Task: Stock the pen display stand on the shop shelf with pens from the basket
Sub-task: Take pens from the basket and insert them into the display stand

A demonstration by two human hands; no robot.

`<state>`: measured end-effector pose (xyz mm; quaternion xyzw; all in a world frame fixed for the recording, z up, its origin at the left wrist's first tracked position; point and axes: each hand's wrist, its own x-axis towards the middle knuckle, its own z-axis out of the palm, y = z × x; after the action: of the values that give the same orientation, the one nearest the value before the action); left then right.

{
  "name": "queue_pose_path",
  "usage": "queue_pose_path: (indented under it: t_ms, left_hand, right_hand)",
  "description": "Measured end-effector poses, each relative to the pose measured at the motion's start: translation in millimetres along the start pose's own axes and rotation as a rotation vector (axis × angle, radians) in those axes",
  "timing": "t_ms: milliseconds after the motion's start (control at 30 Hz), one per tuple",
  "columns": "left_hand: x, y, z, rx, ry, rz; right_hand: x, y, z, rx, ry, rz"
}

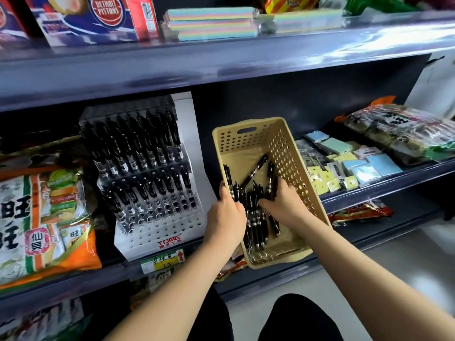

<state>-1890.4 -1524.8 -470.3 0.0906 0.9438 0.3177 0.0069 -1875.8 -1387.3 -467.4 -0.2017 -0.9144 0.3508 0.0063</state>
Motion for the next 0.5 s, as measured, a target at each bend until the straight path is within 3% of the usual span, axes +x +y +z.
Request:
queue_pose_path:
  t_ms: [500]
  left_hand:
    - [-2.5, 0.5, 6.9, 0.005, 0.018, 0.008]
  right_hand:
    - [15.5, 12.3, 42.4, 0.05, 0.094, 0.295]
